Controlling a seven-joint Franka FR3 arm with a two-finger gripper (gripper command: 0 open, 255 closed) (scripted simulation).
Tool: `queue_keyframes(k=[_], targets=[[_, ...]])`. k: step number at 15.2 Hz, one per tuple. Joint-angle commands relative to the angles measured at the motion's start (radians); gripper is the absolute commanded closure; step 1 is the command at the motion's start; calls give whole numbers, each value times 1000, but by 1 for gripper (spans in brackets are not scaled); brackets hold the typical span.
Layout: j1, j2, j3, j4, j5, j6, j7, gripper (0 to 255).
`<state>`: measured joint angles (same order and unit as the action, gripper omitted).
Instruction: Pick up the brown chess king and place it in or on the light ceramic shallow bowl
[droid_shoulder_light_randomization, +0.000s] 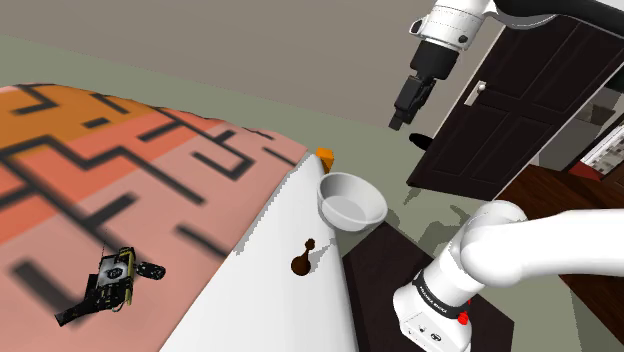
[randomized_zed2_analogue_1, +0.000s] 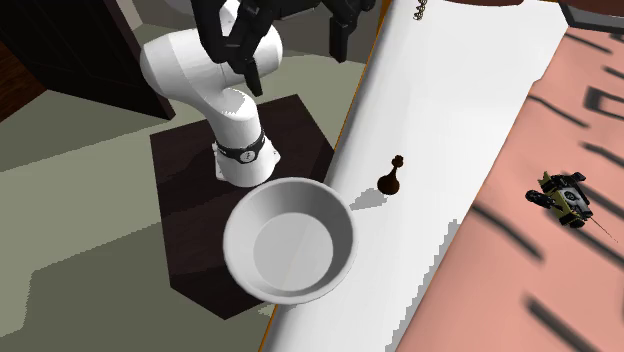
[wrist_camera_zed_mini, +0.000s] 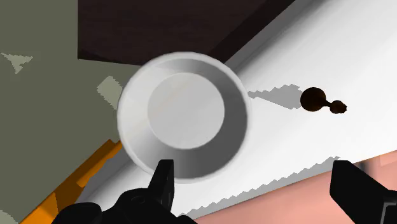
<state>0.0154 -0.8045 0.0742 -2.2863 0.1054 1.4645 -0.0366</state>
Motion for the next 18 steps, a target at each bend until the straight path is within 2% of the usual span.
queue_keyframes(k=[1,11,18], targets=[[0,0,0,0,0,0,0,0],[70,-177,154,-369,183,307,143,0],[158,-181,322,-549,357,574,248,0]])
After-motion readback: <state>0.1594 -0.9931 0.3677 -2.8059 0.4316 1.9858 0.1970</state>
